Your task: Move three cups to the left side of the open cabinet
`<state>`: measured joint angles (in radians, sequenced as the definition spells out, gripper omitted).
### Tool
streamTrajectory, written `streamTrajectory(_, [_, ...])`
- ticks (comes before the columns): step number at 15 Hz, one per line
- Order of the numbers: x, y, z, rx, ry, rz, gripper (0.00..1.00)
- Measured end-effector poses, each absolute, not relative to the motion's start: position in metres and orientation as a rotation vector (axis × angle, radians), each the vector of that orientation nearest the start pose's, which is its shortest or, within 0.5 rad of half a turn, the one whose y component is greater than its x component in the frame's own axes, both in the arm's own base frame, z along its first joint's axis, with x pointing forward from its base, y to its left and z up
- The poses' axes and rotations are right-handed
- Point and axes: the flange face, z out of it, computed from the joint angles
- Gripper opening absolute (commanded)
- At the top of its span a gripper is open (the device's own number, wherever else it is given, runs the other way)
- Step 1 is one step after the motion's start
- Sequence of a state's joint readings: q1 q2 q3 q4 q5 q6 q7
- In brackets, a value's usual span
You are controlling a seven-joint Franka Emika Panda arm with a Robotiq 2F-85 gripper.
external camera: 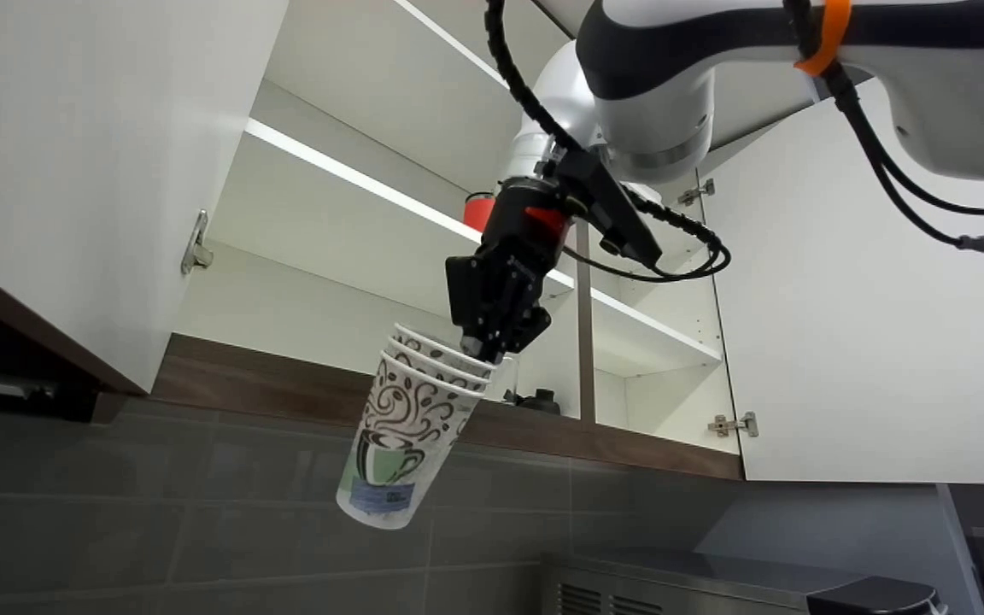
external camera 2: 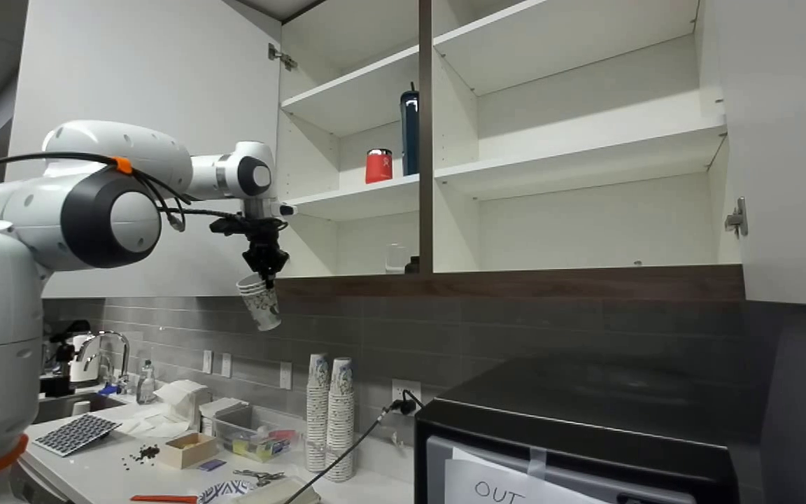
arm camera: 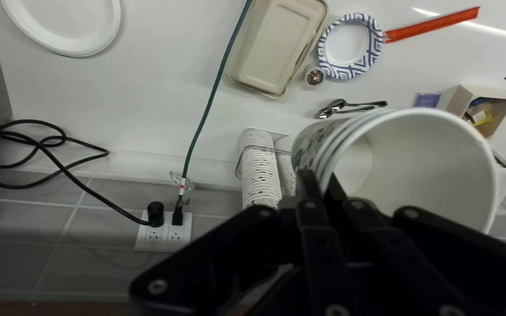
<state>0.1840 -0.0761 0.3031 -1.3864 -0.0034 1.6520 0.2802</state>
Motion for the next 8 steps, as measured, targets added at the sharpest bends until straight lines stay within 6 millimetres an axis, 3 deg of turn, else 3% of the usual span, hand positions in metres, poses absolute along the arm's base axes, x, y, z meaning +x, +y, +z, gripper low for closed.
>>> streamTrajectory(4, [0.439, 0.263, 0.817, -2.899, -0.36, -0.622, 0.01])
streamTrajectory(8, [0.423, 0.255, 0.863, -2.896, -0.349, -0.711, 0.01])
